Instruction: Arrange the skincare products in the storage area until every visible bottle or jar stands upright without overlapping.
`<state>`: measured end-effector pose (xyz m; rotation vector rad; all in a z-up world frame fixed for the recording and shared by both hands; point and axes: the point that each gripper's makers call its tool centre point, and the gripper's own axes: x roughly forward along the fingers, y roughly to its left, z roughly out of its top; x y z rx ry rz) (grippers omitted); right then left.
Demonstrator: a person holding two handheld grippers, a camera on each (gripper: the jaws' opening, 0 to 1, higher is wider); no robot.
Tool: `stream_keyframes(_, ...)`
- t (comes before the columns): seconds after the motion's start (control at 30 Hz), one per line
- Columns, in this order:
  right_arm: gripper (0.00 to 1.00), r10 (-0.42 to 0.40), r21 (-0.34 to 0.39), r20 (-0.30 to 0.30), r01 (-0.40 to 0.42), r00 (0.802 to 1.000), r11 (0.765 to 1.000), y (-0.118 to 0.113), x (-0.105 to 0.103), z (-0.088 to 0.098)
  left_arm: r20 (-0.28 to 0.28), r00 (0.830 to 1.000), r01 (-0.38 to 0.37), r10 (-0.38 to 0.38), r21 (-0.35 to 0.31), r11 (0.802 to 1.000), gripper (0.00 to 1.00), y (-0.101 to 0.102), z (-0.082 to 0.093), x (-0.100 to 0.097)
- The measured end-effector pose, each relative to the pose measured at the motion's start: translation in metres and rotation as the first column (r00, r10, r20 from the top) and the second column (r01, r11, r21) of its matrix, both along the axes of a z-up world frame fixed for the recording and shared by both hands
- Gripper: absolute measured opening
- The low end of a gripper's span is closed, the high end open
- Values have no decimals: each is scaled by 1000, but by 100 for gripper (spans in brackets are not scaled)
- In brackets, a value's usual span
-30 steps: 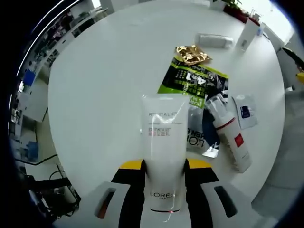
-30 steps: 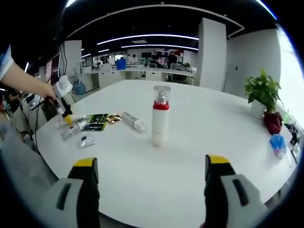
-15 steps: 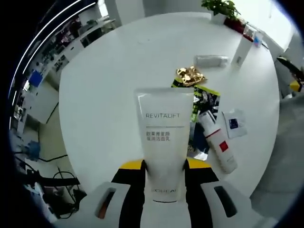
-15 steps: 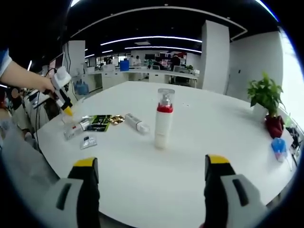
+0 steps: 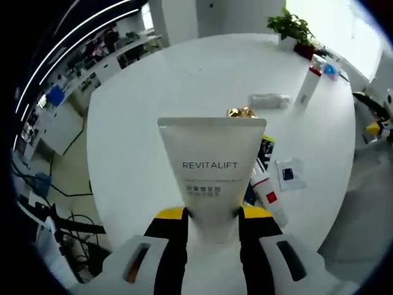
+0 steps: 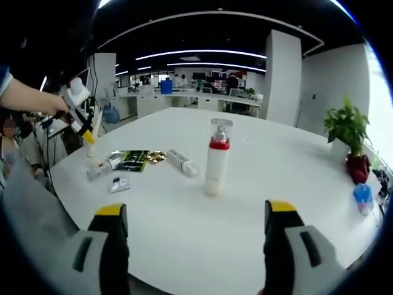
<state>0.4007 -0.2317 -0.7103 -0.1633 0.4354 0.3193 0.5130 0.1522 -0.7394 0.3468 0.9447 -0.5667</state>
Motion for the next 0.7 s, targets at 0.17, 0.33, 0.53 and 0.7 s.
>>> stream_keyframes(0.17,92,10,2,7,-10,1000,1000,2,-1,1,41,998,-35,37,-51,998,29,-6,15,-2)
stream_keyframes(0.33,92,25,5,13,-25,1000,1000,6,-2,3,82,996,-35,42,-94,995,29,-21,35,-7)
stream_keyframes(0.53,92,46,8,17,-46,999,999,11,-2,4,151,986,-38,68,-195,980,29,-51,70,-13)
stream_keyframes(0.7,90,47,13,27,-47,999,999,11,-3,7,180,978,-46,105,-302,952,29,-79,95,-22)
